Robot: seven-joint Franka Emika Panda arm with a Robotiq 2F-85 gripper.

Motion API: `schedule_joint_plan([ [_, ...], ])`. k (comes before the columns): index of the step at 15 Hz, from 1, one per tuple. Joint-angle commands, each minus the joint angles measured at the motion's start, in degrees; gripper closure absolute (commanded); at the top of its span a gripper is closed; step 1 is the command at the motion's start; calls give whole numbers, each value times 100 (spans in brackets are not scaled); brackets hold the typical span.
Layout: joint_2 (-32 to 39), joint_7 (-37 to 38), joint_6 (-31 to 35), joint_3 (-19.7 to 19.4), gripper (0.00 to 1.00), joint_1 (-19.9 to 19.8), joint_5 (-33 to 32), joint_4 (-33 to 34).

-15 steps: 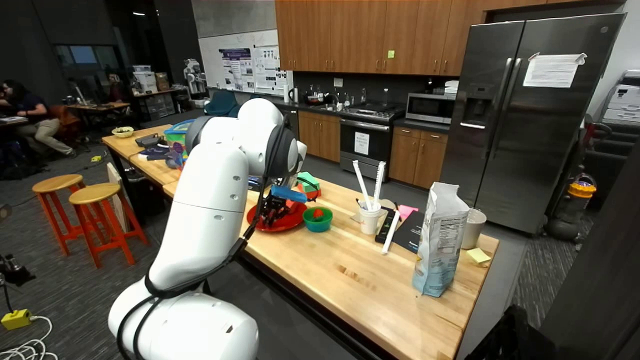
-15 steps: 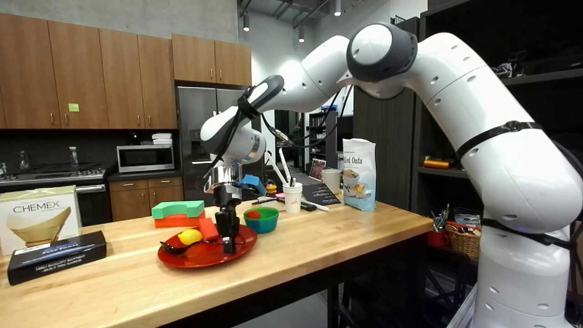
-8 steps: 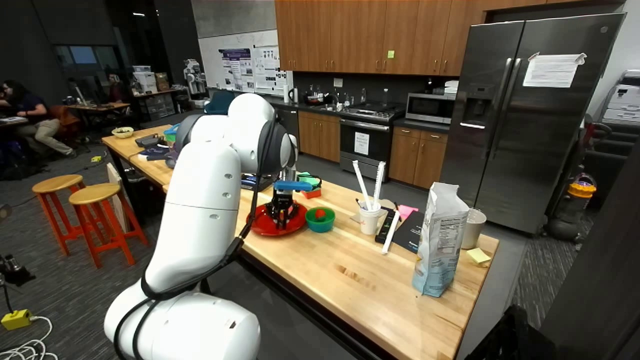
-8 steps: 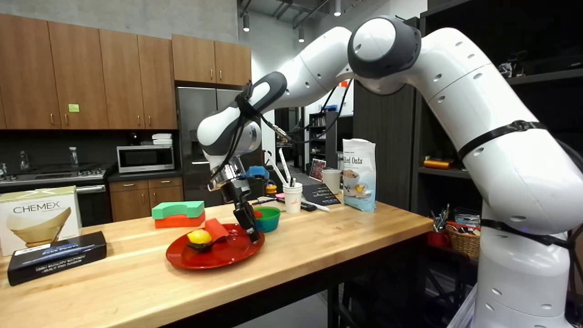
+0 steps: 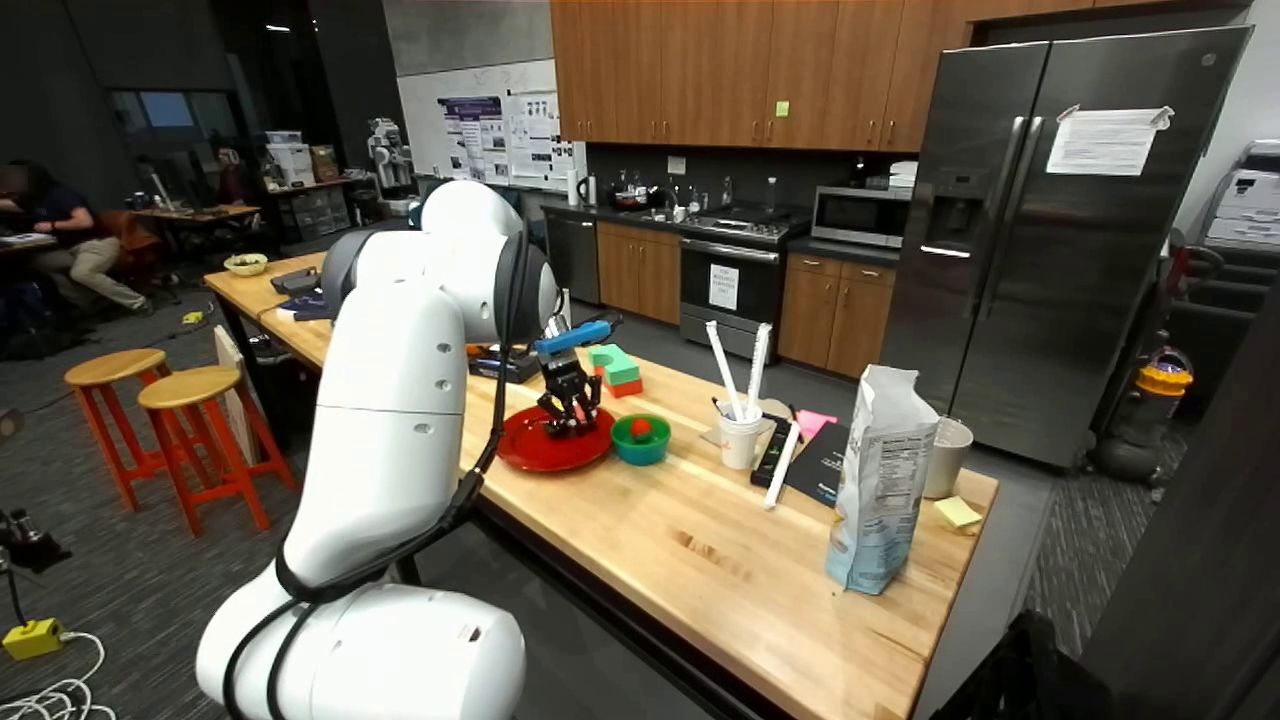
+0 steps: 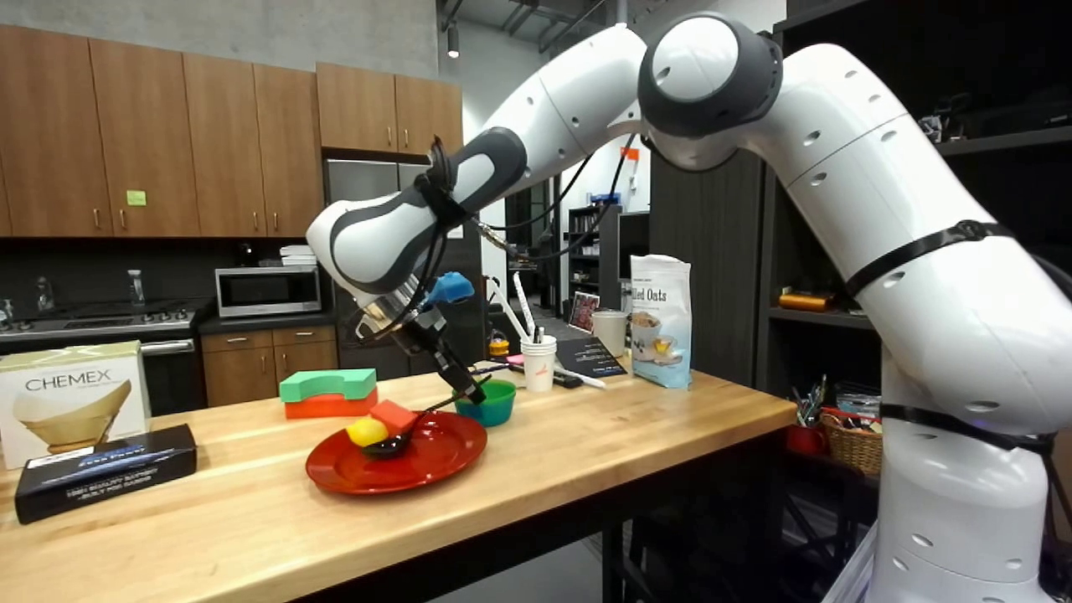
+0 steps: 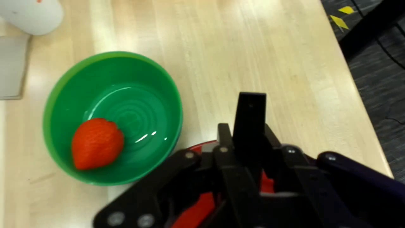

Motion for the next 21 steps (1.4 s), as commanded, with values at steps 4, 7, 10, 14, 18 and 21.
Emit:
schedule_joint_plan([
  [4,-248,219,1261,-61,94,39,-787,-292],
  [7,-313,96,1655,-19,94,-69,-583,-430],
  [10,-380,24,1859,4,94,-105,-439,-552],
  [14,-490,-157,1969,85,94,-213,151,-723],
  [18,-669,-283,1337,134,94,-271,927,-858],
  [21,-801,-157,700,102,94,-236,1114,-880],
])
